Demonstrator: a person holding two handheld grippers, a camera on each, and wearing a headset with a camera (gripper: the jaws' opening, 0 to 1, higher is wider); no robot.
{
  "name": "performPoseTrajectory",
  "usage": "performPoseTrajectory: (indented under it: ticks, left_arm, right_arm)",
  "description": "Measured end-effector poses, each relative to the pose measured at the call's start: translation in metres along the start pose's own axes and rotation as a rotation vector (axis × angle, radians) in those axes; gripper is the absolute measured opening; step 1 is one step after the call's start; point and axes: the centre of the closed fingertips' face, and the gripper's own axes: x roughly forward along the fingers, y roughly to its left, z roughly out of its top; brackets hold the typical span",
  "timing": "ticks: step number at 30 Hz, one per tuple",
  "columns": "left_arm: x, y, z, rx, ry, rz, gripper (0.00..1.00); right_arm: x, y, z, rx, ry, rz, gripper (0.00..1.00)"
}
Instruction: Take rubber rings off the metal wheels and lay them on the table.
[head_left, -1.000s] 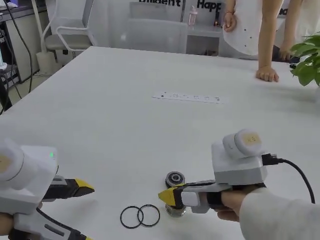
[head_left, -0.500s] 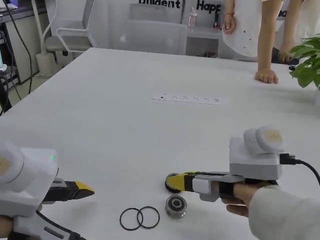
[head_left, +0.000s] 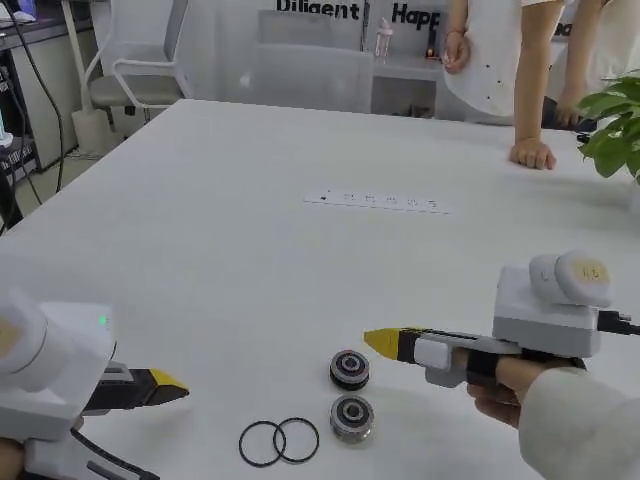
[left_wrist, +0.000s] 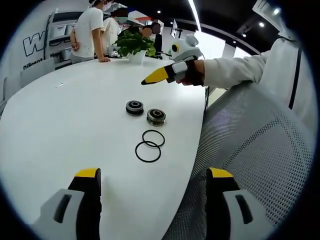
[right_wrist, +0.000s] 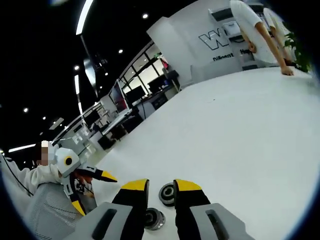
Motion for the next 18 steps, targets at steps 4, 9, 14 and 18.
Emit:
performPoseTrajectory:
  ticks: [4, 9, 14, 18]
  left_arm:
    - [0.0002, -0.0003, 0.0006, -0.001, -0.003, -0.002, 0.85]
    - [0.0005, -0.001, -0.0001, 0.001, 0.001, -0.004, 0.85]
    - [0.0004, -0.0011, -0.0002, 0.001, 0.002, -0.004, 0.85]
    - [0.0003, -0.0011, -0.0003, 0.001, 0.003, -0.003, 0.84]
  right_arm:
    - [-0.0032, -0.0042, 0.0042, -0.007, -0.018, -0.014, 0.2]
    - [-0.0055, -0.0075, 0.0071, -0.034, -0.025, -0.026, 0.22]
    - [-0.0058, -0.0096, 0.0049, -0.078, -0.004, -0.041, 0.24]
    - [-0.0056, -0.0101, 0.0029, -0.11, 0.013, -0.046, 0.24]
